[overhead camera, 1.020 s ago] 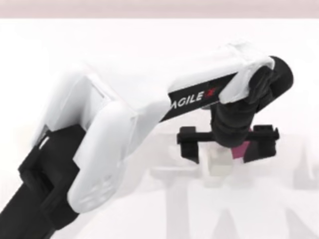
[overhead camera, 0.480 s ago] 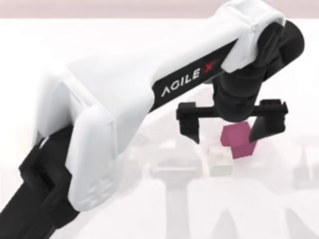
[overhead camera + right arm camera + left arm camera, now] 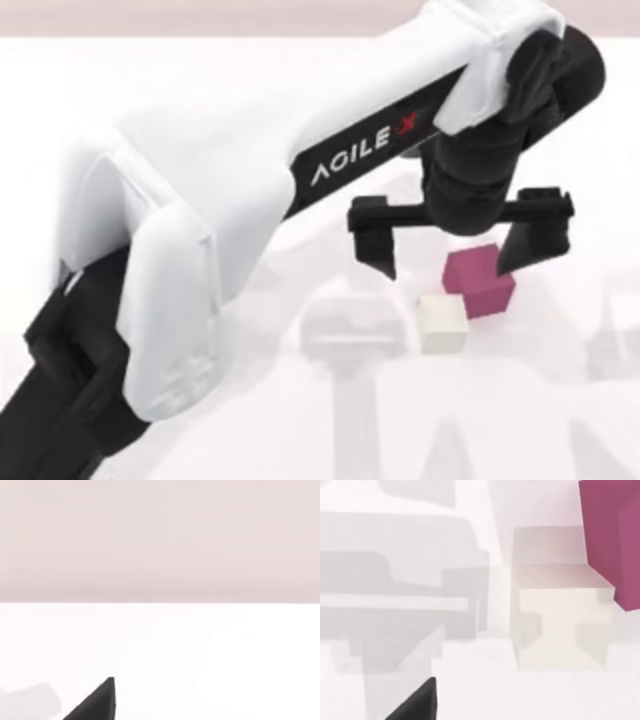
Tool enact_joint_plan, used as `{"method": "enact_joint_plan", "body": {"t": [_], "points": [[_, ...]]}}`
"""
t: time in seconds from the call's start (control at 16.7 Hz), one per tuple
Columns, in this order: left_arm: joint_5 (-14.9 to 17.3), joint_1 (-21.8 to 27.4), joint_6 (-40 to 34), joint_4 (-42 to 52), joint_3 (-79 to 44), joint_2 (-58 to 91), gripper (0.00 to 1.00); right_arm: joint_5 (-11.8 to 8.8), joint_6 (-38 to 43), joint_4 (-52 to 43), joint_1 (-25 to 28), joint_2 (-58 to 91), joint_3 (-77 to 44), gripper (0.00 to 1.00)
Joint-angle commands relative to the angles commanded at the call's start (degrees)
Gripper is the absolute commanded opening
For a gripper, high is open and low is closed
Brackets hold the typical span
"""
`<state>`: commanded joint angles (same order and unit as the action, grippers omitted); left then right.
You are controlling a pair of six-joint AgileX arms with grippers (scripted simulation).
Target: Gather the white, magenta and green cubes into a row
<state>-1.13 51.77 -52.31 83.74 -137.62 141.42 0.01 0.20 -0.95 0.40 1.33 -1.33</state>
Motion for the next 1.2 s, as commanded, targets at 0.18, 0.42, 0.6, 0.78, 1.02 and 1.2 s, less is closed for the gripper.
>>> {"method": "enact_joint_plan", "body": {"t": [0.18,0.42,0.6,0.78,1.02,1.2], "points": [[-0.2,-3.3,1.1,-4.2,6.5,-6.8,1.00,0.0,0.8,-3.8,1.6,5.5,-5.4,1.00],[-0.6,-10.9,4.1,-14.0,22.8,-24.1,1.00,-0.1,2.4,-12.5,5.2,19.5,-18.2,1.00],[-0.8,-18.1,8.1,-23.5,39.6,-42.2,1.00,-0.1,4.0,-20.9,8.6,34.6,-30.2,1.00],[-0.8,-25.8,14.1,-34.3,59.2,-62.5,1.00,-0.1,5.6,-30.0,12.1,51.6,-42.5,1.00],[-0.8,-35.5,24.3,-49.0,86.0,-89.2,1.00,-0.2,7.9,-42.2,16.8,74.7,-58.9,1.00],[-0.4,-41.5,32.4,-59.4,103.8,-106.4,1.00,-0.2,9.5,-50.5,19.9,89.5,-70.2,1.00]]}}
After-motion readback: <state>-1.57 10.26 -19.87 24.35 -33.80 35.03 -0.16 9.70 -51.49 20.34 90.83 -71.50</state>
